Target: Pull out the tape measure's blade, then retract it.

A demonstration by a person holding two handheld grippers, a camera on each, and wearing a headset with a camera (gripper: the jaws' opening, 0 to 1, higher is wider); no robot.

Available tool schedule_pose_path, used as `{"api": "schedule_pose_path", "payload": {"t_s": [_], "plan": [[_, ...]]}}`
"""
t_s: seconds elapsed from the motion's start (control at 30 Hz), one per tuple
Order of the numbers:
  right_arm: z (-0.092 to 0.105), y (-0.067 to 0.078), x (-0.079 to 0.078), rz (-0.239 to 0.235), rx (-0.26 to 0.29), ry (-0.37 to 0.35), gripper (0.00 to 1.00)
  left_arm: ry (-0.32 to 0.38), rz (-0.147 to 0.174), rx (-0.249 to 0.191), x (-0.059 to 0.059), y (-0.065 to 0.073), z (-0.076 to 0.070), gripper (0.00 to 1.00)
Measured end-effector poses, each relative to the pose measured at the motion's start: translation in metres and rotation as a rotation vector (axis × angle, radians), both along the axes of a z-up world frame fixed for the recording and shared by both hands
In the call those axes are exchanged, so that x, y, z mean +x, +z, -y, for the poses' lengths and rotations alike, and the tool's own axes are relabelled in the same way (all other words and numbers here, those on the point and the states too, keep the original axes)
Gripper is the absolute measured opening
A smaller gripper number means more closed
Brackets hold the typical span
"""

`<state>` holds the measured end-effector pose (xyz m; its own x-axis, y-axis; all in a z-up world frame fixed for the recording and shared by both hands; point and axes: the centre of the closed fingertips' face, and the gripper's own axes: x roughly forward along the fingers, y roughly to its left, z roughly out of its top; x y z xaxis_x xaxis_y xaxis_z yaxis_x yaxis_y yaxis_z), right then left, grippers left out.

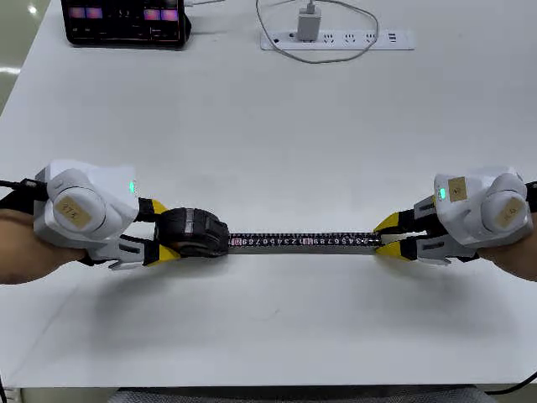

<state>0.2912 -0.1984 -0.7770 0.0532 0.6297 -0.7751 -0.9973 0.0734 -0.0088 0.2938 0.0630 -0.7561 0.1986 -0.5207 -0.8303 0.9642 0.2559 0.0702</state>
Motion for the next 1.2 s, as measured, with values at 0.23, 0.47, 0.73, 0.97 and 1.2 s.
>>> {"api": "schedule_pose_path", "payload": {"t_s": [0.23, 0.47, 0.73, 0.97, 1.2], "plan": [[0.008, 0.000, 0.001, 0.003, -0.023, -0.005, 0.08, -0.001, -0.001, 0.000, 0.000, 0.000, 0.000, 0.25], [0.015, 0.000, -0.001, -0.004, -0.033, -0.009, 0.08, -0.001, 0.000, 0.001, 0.000, 0.000, 0.001, 0.25], [0.019, -0.001, -0.001, -0.012, -0.053, -0.020, 0.09, 0.004, 0.001, 0.000, 0.000, 0.000, 0.001, 0.25], [0.020, -0.001, -0.001, -0.034, -0.049, -0.024, 0.09, 0.017, -0.004, 0.010, 0.001, 0.000, 0.002, 0.25], [0.020, -0.001, 0.000, -0.020, -0.072, -0.025, 0.10, 0.020, 0.002, 0.017, 0.001, 0.000, 0.002, 0.26]]}}
